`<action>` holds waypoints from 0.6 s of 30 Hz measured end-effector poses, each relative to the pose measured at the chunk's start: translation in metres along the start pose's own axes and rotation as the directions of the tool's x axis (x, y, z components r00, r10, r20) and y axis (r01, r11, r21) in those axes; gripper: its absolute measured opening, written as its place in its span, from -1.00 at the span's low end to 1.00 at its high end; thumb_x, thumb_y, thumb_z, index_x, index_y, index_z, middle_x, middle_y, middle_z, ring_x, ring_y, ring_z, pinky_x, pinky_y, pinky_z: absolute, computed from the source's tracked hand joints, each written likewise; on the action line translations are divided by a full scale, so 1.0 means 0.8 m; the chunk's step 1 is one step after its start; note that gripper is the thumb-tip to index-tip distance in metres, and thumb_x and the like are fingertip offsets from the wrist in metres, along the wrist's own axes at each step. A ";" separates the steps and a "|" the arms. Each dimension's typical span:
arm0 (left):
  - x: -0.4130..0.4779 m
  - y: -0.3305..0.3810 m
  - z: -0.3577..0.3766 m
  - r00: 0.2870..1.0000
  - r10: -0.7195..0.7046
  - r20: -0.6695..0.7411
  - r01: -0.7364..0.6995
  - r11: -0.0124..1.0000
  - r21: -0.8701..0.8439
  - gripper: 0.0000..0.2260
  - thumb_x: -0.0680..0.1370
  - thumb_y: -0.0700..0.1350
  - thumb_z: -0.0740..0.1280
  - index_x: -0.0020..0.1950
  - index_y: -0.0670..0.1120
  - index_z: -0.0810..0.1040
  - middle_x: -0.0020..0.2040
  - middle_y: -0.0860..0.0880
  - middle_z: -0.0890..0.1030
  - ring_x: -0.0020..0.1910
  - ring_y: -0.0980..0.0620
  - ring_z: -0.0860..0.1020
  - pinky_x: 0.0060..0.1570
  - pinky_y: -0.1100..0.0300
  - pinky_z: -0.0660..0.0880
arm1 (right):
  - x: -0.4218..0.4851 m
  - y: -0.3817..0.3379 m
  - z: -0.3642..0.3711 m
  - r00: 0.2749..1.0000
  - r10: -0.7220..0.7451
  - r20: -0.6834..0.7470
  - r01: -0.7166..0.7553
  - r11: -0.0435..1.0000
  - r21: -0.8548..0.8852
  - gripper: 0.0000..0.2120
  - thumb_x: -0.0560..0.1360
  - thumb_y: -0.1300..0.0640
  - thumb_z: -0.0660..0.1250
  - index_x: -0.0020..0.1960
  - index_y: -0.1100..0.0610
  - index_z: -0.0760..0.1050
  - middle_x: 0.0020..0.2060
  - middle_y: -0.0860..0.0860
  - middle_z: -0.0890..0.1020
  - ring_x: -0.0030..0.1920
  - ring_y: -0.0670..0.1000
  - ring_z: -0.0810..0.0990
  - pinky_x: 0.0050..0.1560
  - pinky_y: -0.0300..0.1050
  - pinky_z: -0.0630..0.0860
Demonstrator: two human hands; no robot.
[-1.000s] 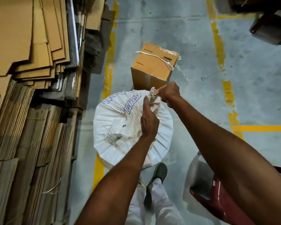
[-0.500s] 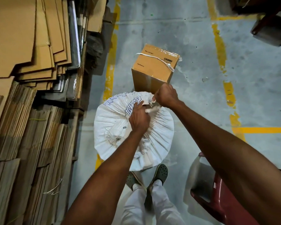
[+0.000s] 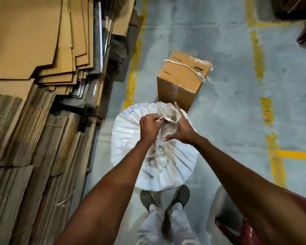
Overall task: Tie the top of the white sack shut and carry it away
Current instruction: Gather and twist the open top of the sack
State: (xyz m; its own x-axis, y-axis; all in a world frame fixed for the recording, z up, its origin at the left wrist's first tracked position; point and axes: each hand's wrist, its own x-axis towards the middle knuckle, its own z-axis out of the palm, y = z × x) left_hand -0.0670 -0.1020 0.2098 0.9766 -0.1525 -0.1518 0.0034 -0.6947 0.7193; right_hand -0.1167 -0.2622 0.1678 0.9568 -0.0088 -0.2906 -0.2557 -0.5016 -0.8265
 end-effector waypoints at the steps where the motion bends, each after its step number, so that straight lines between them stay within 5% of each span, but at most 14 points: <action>1: -0.002 -0.003 0.001 0.999 0.023 0.033 -0.023 1.000 -0.008 -0.88 0.48 -0.16 0.47 -0.23 -0.17 0.70 -0.31 -0.18 0.69 -0.27 -0.14 0.63 -0.25 0.13 0.40 | 0.013 -0.009 0.005 0.999 -0.032 -0.032 0.033 0.999 0.039 0.31 0.07 -0.26 0.69 0.65 0.01 0.11 0.58 0.00 0.36 0.55 0.03 0.36 0.55 0.06 0.28; 4: -0.005 -0.030 0.001 0.990 0.141 0.002 -0.141 0.988 -0.062 -0.95 0.46 -0.19 0.43 -0.12 -0.16 0.61 -0.21 -0.08 0.66 -0.19 0.01 0.56 -0.10 -0.07 0.57 | 0.042 -0.013 -0.004 0.980 -0.115 -0.160 0.127 0.989 0.072 -0.33 0.21 -0.16 0.61 0.23 0.13 0.66 0.18 0.10 0.73 0.22 0.12 0.68 0.26 0.20 0.57; 8: -0.034 -0.069 0.019 0.997 -0.011 0.076 0.016 0.997 -0.075 -0.23 0.40 -0.15 0.58 0.46 -0.02 0.19 0.33 -0.06 0.46 0.26 -0.08 0.48 0.20 -0.04 0.46 | 0.051 0.001 -0.023 0.974 0.017 -0.228 0.035 0.974 0.222 -0.51 0.19 -0.04 0.67 0.05 0.15 0.72 0.03 0.06 0.77 0.09 0.09 0.74 0.12 0.22 0.65; 10: -0.046 -0.073 0.039 0.985 -0.150 0.091 0.157 0.984 -0.079 -0.20 0.39 -0.16 0.57 0.52 -0.03 0.21 0.35 -0.14 0.48 0.29 -0.14 0.50 0.20 -0.01 0.46 | 0.050 -0.002 -0.022 0.984 0.009 -0.175 0.033 0.971 0.235 -0.60 0.27 0.06 0.61 0.07 0.18 0.72 0.04 0.02 0.76 0.04 -0.05 0.73 0.08 0.10 0.66; 14: -0.026 -0.087 0.035 0.984 -0.175 -0.037 0.174 0.985 -0.019 -0.82 0.42 -0.33 0.44 -0.01 -0.18 0.67 -0.03 -0.22 0.66 0.00 -0.24 0.64 -0.07 0.10 0.43 | 0.034 0.005 -0.027 0.993 -0.110 -0.033 0.111 0.993 0.030 -0.61 0.40 0.15 0.60 0.17 0.29 0.68 0.12 0.09 0.73 0.07 -0.11 0.63 0.09 -0.12 0.57; 17: 0.005 -0.085 0.004 0.987 -0.074 -0.140 0.060 0.993 -0.100 -0.67 0.31 -0.49 0.28 -0.12 -0.14 0.68 -0.13 -0.15 0.63 -0.17 -0.05 0.60 -0.17 0.29 0.39 | 0.025 0.028 -0.022 0.982 -0.156 0.105 0.176 0.959 -0.224 -0.86 0.40 0.26 0.60 -0.10 0.18 0.67 -0.18 0.08 0.71 -0.14 0.03 0.59 -0.11 -0.03 0.49; 18: 0.011 -0.077 -0.003 0.991 -0.030 -0.130 0.016 0.994 -0.111 -0.66 0.31 -0.49 0.27 -0.13 -0.13 0.65 -0.14 -0.09 0.60 -0.20 0.04 0.55 -0.17 0.32 0.38 | 0.021 0.032 -0.018 0.982 -0.147 0.114 0.171 0.955 -0.242 -0.74 0.37 0.31 0.60 -0.22 0.01 0.59 -0.31 -0.06 0.60 -0.24 0.04 0.53 -0.17 -0.04 0.43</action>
State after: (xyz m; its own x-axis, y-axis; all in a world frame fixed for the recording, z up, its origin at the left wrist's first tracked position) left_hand -0.0583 -0.0586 0.1655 0.9957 -0.0390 -0.0845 0.0427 -0.6148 0.7875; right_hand -0.1054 -0.2875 0.1487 0.9618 0.1641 -0.2190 -0.0467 -0.6900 -0.7223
